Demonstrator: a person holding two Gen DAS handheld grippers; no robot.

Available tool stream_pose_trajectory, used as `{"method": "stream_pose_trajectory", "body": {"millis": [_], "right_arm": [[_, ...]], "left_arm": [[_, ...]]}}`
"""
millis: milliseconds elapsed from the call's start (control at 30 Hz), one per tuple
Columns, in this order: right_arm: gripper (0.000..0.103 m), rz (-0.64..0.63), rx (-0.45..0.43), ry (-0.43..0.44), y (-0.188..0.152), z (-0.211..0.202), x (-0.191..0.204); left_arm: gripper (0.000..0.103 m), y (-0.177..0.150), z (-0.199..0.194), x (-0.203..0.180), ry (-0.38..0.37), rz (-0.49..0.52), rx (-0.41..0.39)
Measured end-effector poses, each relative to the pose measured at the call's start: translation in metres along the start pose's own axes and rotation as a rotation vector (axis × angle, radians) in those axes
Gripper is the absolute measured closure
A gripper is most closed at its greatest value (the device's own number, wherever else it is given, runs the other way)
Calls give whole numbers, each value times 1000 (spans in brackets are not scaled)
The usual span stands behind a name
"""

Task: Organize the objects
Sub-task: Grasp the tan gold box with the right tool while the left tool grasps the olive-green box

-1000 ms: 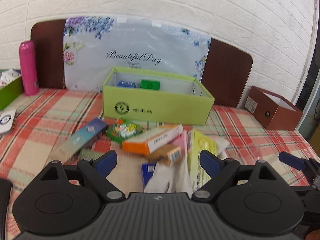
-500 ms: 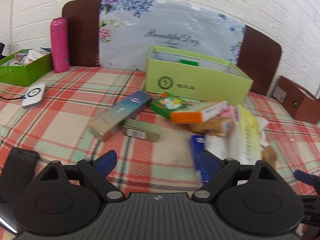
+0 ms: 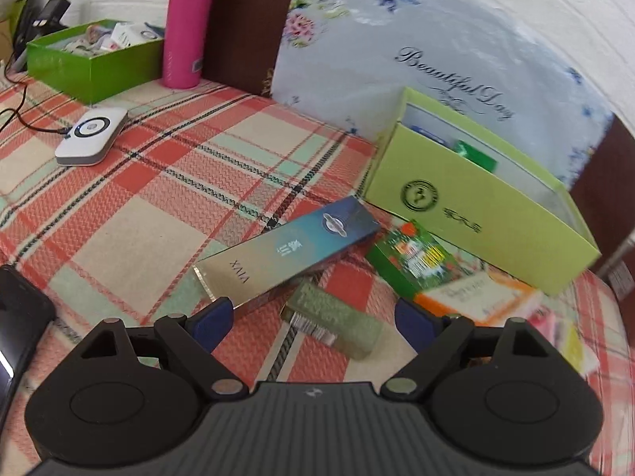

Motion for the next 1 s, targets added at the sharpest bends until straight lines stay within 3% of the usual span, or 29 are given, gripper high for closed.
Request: {"method": "stream_pose_trajectory", "body": {"millis": [100,133,167,233,300,400,500,533,633,733,833,900,1000], "right_arm": [[6,18,1,-2,1,0,-4],[6,25,4,-1,1,1,-5],[6,36,8,2,2,3,-6],[6,59,11,9,6,6,-7],[8,85,18,4,11,12,-8],[14,114,23,10,19,22,-9],[37,125,38,4,21,30,-10],[50,113,32,-3,20,29,-9],[65,85,37,-6,14,20,-14],[72,16,50,-29,3,6,-18],[73,-47,67,-75,-12,-9,-25],[73,-62,80,-99,-18,-18,-29],[73,-85,100,-85,-22,-27,-29]], "left_arm": [[21,7,15,-6,17,16,25],[40,7,21,-6,9,38,50],[49,5,23,-6,2,60,66],[58,-4,18,-5,13,133,52],[63,-15,9,1,-30,176,67],[63,-34,-5,10,-40,239,71],[58,-50,-21,18,-11,265,64],[52,-53,-26,22,-9,269,60],[46,-61,-38,29,-34,255,65],[44,-69,-42,28,-50,275,85],[36,-77,-39,22,-31,311,79],[36,-76,-34,17,4,313,71],[36,-70,-26,11,-1,314,56]]}}
Point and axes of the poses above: each gripper's, at about its wrist camera, not at the fingertips, and z roughly the way its jaws point, x to its left, y to its top, the point moved 2 cm from there along z, roughly the way its jaws point, and after that the axes turned 12 degrees about x, right-handed, at the moved point
